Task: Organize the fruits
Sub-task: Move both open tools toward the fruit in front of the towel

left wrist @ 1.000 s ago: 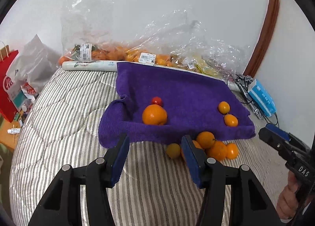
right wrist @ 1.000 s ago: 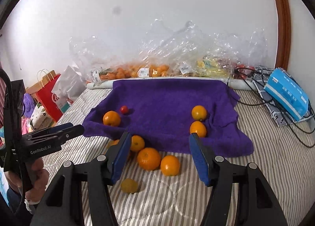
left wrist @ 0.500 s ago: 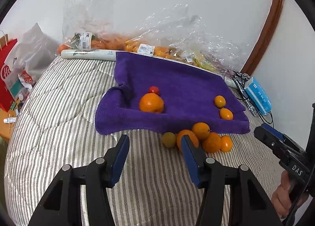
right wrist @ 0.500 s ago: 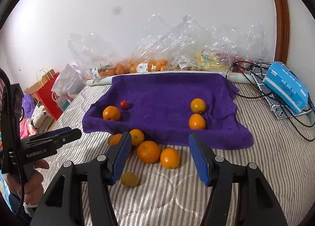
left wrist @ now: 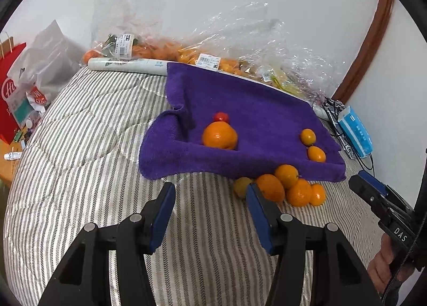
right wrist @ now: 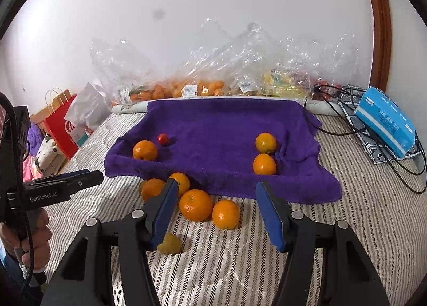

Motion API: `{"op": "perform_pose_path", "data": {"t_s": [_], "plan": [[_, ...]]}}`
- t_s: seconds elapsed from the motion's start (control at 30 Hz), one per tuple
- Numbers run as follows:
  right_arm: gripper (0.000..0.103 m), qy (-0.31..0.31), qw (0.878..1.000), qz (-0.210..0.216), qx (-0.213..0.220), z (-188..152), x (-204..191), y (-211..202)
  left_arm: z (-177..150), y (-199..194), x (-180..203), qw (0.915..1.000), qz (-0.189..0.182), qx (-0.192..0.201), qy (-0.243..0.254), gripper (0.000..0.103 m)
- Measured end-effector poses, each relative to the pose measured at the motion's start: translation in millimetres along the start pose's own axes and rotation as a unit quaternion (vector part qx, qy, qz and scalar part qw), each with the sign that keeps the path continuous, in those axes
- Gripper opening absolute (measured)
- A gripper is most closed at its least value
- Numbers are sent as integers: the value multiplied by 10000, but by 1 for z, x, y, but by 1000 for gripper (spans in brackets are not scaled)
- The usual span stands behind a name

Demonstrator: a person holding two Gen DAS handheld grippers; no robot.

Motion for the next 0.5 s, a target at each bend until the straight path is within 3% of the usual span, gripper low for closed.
{"op": "perform_pose_path", "data": {"t_s": [0.5], "plan": [[60,105,9994,-69,-325,-10,10,28,-3,21,-17,9997,-11,-194,-166,54]]}}
Point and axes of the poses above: each gripper's, at about its wrist camera, not at the fingertips, and y roughly the way its jaws point, x to its right, z to its top, the point moved 4 cm from there along y, roughly the way its jaws point, and after that the axes turned 8 degrees about y, right-handed, at the moved point
